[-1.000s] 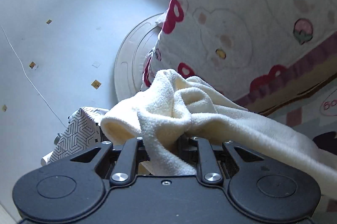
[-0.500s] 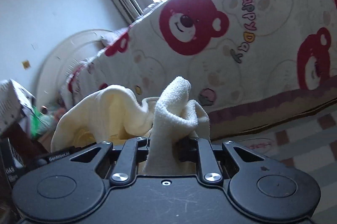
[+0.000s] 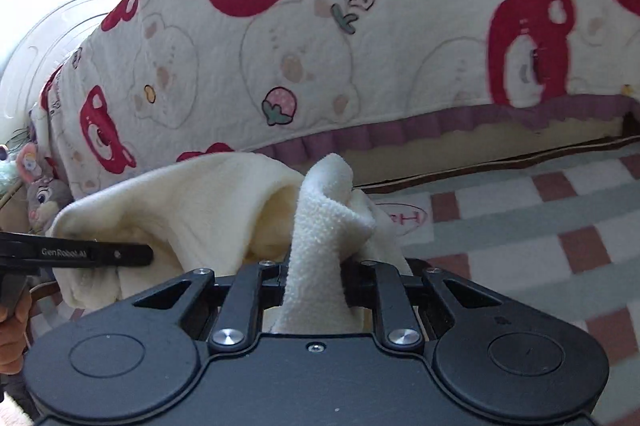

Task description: Fold clothes

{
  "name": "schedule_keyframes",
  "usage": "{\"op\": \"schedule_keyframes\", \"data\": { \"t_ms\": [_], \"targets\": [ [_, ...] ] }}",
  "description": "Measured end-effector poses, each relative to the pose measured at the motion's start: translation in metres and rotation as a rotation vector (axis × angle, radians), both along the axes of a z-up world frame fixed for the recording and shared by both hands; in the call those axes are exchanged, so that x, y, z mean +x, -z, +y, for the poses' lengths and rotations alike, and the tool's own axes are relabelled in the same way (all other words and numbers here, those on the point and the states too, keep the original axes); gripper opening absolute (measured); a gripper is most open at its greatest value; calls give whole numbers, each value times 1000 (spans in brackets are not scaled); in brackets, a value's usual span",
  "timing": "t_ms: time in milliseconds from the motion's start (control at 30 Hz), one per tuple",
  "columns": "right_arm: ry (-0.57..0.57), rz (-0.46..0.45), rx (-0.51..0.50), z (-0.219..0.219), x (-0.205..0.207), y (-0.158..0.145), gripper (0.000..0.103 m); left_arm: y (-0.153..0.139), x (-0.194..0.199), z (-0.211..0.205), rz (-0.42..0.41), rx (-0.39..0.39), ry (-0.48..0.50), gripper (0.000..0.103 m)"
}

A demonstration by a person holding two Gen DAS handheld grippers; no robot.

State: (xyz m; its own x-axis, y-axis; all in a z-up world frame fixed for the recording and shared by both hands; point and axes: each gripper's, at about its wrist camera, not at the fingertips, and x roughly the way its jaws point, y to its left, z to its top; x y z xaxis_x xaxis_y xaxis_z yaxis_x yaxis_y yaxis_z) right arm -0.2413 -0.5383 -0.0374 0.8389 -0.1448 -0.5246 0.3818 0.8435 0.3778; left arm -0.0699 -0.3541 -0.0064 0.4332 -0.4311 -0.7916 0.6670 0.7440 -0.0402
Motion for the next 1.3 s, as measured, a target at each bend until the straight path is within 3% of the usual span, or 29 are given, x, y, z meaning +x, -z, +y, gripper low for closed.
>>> {"op": "schedule_keyframes", "data": {
  "t_ms": [133,333,467,600,667,733,933,1067,1100,1233,1300],
  "targets": [
    [-61,8,70,-15,37,-1,21,10,16,-22,62,32,-40,18],
    [-10,-31,141,-21,30,22,21,19,21,-13,-11,24,-48,18],
    [17,-29,150,-15,17,32,21,21,7,-3,-86,55,32,24],
    [13,-19,45,2,12,5,20,5,-9,-5,-99,92,76,25],
    [14,-19,23,9,11,-13,20,-9,-14,1,-58,32,35,25],
    [19,-18,-8,16,10,-34,20,-23,-18,10,-22,31,35,26],
    [17,-36,-143,35,4,-94,18,-71,-42,51,33,150,81,31],
    [-17,-21,-253,42,12,-122,18,-97,-73,88,-99,218,159,39],
    [-29,-13,-262,43,17,-126,18,-99,-76,100,-115,204,157,44],
    [-94,19,-306,54,40,-137,18,-93,-77,147,-133,127,102,46],
    [-127,44,-354,64,55,-138,18,-77,-73,166,-173,61,139,47]
  ]
}}
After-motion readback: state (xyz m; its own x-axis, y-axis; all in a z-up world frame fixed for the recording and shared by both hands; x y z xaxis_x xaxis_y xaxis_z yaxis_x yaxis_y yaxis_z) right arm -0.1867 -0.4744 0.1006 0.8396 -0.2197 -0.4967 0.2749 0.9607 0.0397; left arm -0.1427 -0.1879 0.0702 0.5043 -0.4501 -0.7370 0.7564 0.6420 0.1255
